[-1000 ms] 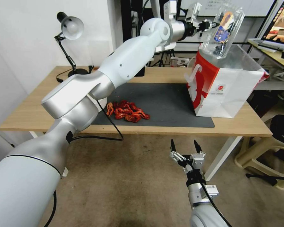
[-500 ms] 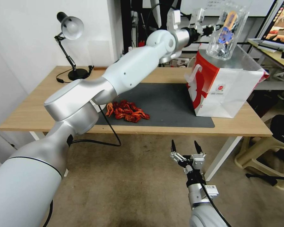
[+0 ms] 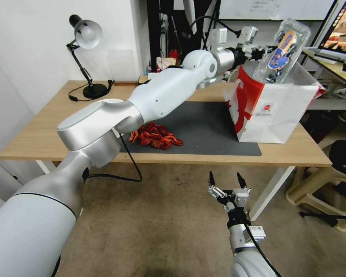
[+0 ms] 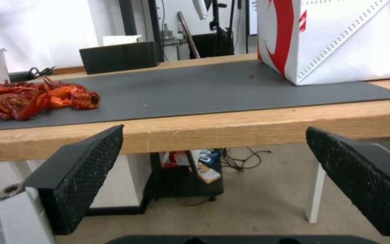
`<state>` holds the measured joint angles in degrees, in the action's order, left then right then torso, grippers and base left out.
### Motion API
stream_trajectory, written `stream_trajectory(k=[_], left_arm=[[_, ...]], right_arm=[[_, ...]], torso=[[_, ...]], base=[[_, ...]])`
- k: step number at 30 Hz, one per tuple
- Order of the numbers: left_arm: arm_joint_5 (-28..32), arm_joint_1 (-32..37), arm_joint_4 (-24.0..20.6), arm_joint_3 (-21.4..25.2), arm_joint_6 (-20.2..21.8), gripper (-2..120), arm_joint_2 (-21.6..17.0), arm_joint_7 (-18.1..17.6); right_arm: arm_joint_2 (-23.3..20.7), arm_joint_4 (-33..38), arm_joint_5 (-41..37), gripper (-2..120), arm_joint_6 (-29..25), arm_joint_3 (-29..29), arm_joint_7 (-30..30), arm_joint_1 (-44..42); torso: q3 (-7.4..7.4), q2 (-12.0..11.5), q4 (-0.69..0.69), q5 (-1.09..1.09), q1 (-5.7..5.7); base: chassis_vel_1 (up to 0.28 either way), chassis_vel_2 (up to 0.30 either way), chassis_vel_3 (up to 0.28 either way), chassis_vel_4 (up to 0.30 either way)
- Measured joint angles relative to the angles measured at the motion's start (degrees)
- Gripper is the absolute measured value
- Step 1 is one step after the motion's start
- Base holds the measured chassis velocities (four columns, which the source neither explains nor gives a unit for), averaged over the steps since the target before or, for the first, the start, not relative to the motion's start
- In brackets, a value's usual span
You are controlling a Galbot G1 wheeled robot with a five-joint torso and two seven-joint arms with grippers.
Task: Close the takeout container lid, then place the container into the takeout bag.
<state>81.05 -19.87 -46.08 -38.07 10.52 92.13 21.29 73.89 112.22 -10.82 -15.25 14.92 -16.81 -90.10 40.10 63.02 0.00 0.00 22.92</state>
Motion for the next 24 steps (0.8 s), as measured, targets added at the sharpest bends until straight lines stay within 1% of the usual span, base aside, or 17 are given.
stream_trajectory(k=[2, 3, 4, 5, 8, 9, 12, 13, 14, 16, 17, 18, 20, 21, 24], left_arm=[[-0.01, 0.0, 0.0, 0.01, 0.02, 8, 0.0, 0.03], [-0.03, 0.0, -0.02, 0.07, 0.13, 13, 0.0, 0.18], [-0.04, 0.0, -0.07, 0.27, 0.38, 21, 0.0, 0.32], [-0.04, 0.0, -0.07, 0.27, 0.38, 21, 0.0, 0.32], [-0.17, 0.0, -0.2, 1.12, 1.04, 37, 0.0, 0.33], [-0.17, 0.0, -0.2, 1.12, 1.04, 37, 0.0, 0.33], [-0.41, 0.02, -0.31, 2.42, 1.37, 51, 0.0, 0.29], [-0.41, 0.02, -0.31, 2.42, 1.37, 51, 0.0, 0.29], [-0.44, 0.02, -0.31, 2.66, 1.4, 55, 0.0, 0.25], [-0.69, -0.04, -0.32, 3.24, 1.42, 66, 0.0, 0.07], [-0.69, -0.04, -0.32, 3.24, 1.42, 66, 0.0, 0.07], [-0.99, -0.06, -0.36, 3.67, 1.43, 73, 0.0, -0.29], [-1.42, 0.18, -0.81, 4.75, 1.41, 81, 0.0, -1.48], [-1.42, 0.18, -0.81, 4.75, 1.41, 81, 0.0, -1.48], [-4.05, 1.01, -1.37, 7.31, 0.41, 96, 0.0, -3.71]], right_arm=[[0.0, 0.0, 0.0, 100, 0.0, 0.0, 0.0, 0.01], [0.0, -0.05, -0.01, 100, 0.0, -0.01, 0.0, 0.06], [0.0, -0.12, -0.03, 100, -0.01, -0.06, 0.0, 0.16], [0.0, -0.12, -0.03, 100, -0.01, -0.06, 0.0, 0.16], [0.1, -0.28, -0.05, 100, -0.03, -0.3, 0.01, 0.29], [0.1, -0.28, -0.05, 100, -0.03, -0.3, 0.01, 0.29], [0.11, -0.33, -0.05, 100, -0.03, -0.33, 0.02, 0.32], [0.11, -0.33, -0.05, 100, -0.03, -0.33, 0.02, 0.32], [0.11, -0.35, -0.05, 100, -0.03, -0.34, 0.03, 0.34], [0.11, -0.44, -0.05, 100, -0.03, -0.4, 0.04, 0.45], [0.11, -0.44, -0.05, 100, -0.03, -0.4, 0.04, 0.45], [0.15, -0.55, -0.06, 100, -0.03, -0.48, 0.05, 0.55], [0.2, -0.65, -0.08, 100, -0.03, -0.6, 0.06, 0.66], [0.2, -0.65, -0.08, 100, -0.03, -0.6, 0.06, 0.66], [0.12, -0.65, -0.15, 100, -0.03, -0.69, 0.07, 0.76]], torso=[[0.0, 0.0, 0.0, 0.0, 0.0], [0.0, 0.0, 0.0, 0.0, 0.0], [0.0, 0.0, 0.0, 0.0, 0.0], [0.0, 0.0, 0.0, 0.0, 0.0], [0.0, 0.0, 0.0, 0.0, 0.0], [0.0, 0.0, 0.0, 0.0, 0.0], [0.0, 0.0, 0.0, 0.0, 0.0], [0.0, 0.0, 0.0, 0.0, 0.0], [0.0, 0.0, 0.0, 0.0, 0.0], [0.0, 0.0, 0.0, 0.0, 0.0], [0.0, 0.0, 0.0, 0.0, 0.0], [0.0, 0.0, 0.0, 0.0, 0.0], [0.0, 0.0, 0.0, 0.0, 0.0], [0.0, 0.0, 0.0, 0.0, 0.0], [0.0, 0.0, 0.0, 0.0, 0.0]], base=[[0.0, 0.0, 0.0, 0.0], [0.0, 0.0, 0.0, 0.0], [0.0, 0.0, 0.0, 0.0], [0.0, 0.0, 0.0, 0.0], [0.0, 0.0, 0.0, 0.0], [0.0, 0.0, 0.0, 0.0], [0.0, 0.0, 0.0, 0.0], [0.0, 0.0, 0.0, 0.0], [0.0, 0.0, 0.0, 0.0], [0.0, 0.0, 0.0, 0.0], [0.0, 0.0, 0.0, 0.0], [0.0, 0.0, 0.0, 0.0], [0.0, 0.0, 0.0, 0.0], [0.0, 0.0, 0.0, 0.0], [0.0, 0.0, 0.0, 0.0]])
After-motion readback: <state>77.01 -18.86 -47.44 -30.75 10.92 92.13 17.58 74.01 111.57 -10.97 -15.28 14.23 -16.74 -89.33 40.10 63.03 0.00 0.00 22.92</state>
